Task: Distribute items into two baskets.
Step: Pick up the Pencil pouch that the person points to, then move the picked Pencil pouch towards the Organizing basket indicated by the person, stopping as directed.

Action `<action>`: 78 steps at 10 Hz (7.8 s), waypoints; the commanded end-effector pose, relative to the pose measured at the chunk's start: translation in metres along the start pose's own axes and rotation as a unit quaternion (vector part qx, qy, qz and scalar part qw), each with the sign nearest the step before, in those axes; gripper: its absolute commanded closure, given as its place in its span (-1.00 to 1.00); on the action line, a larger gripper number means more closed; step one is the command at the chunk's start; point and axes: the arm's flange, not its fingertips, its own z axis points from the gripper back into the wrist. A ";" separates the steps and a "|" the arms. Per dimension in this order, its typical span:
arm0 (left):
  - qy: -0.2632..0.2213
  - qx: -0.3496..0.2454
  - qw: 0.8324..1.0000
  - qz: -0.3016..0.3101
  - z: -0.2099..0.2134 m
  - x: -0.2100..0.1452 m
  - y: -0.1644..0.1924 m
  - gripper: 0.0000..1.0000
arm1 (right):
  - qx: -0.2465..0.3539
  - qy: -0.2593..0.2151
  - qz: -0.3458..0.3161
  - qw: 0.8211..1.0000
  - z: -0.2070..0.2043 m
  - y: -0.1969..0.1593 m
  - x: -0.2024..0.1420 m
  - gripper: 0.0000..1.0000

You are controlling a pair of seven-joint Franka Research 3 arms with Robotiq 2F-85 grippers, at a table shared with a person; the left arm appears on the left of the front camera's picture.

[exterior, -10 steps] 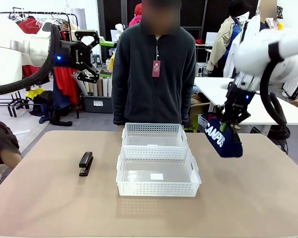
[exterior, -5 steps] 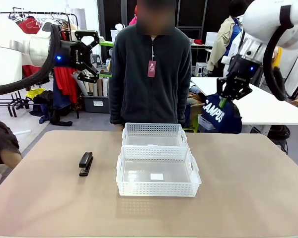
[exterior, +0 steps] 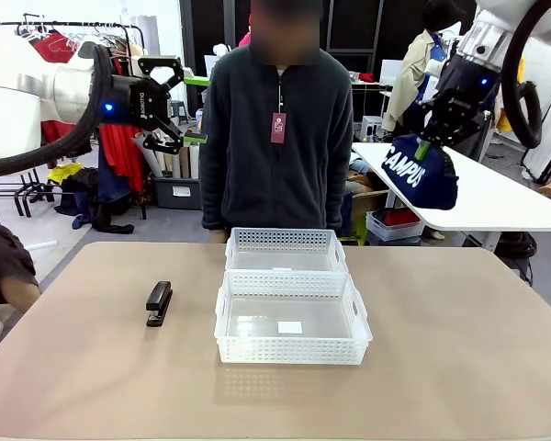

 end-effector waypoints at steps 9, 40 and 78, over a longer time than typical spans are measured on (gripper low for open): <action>-0.003 0.000 1.000 -0.002 0.000 0.000 -0.002 -1.00 | 0.001 -0.009 -0.002 1.000 0.009 -0.002 0.002 1.00; -0.003 0.000 1.000 -0.002 0.000 0.000 -0.002 -1.00 | -0.047 -0.031 0.135 0.989 0.009 0.011 0.048 1.00; -0.003 0.000 1.000 -0.002 0.000 0.000 -0.002 -1.00 | -0.098 0.041 0.716 0.690 -0.112 0.219 0.094 1.00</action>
